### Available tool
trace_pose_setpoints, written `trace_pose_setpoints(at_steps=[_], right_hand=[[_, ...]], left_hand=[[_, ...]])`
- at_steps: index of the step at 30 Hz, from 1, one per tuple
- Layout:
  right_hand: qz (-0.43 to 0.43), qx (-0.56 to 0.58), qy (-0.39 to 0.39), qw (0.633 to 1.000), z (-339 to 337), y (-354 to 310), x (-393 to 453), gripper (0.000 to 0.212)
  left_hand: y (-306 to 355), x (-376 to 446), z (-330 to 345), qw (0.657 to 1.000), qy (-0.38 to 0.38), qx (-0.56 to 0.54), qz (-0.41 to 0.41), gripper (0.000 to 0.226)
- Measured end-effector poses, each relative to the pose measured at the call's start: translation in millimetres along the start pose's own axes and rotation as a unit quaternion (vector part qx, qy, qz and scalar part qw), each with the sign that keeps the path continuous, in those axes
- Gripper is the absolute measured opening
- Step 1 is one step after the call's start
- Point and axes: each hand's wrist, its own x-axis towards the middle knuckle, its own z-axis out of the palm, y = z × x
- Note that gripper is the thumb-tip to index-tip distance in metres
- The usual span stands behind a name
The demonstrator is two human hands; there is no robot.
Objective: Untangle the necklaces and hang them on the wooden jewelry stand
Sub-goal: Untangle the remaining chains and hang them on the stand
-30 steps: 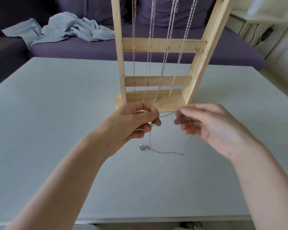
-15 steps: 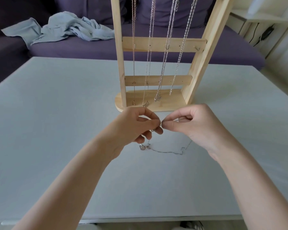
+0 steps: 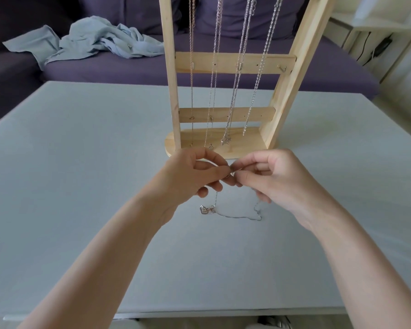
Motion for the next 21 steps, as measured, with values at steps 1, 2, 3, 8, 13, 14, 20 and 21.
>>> trace_pose_setpoints(at_steps=[1, 2, 3, 8, 13, 14, 20, 21], right_hand=[[-0.013, 0.000, 0.000, 1.000, 0.5, 0.3, 0.3, 0.022], [-0.027, -0.009, 0.005, 1.000, 0.4, 0.5, 0.7, 0.023], [-0.040, -0.024, 0.011, 0.999, 0.6, 0.6, 1.1, 0.023], [-0.069, -0.032, 0.037, 0.996, 4.4, 3.0, 4.0, 0.007], [-0.079, -0.040, 0.038, 0.995, 7.5, 3.5, 5.3, 0.003], [-0.076, -0.042, 0.037, 0.996, 8.1, 3.8, 5.6, 0.005], [-0.120, -0.096, 0.069, 0.986, 15.4, 7.0, 7.9, 0.015], [-0.137, -0.111, 0.078, 0.981, 17.2, 7.8, 8.3, 0.012]], left_hand=[[-0.3, 0.4, -0.5, 1.000, 0.007, -0.001, 0.005, 0.008], [-0.7, 0.9, -0.8, 1.000, 0.014, -0.001, 0.010, 0.009], [-1.3, 1.1, -1.3, 1.000, 0.021, 0.000, 0.015, 0.009], [-4.1, 2.2, -1.2, 0.998, 0.055, 0.011, 0.037, 0.009], [-5.5, 4.1, -2.3, 0.997, 0.054, 0.016, 0.046, 0.009], [-6.1, 4.2, -2.0, 0.997, 0.053, 0.027, 0.048, 0.009], [-11.2, 5.8, -1.0, 0.996, 0.055, 0.051, 0.048, 0.011], [-11.1, 6.1, -1.7, 0.997, 0.053, 0.036, 0.042, 0.011]])
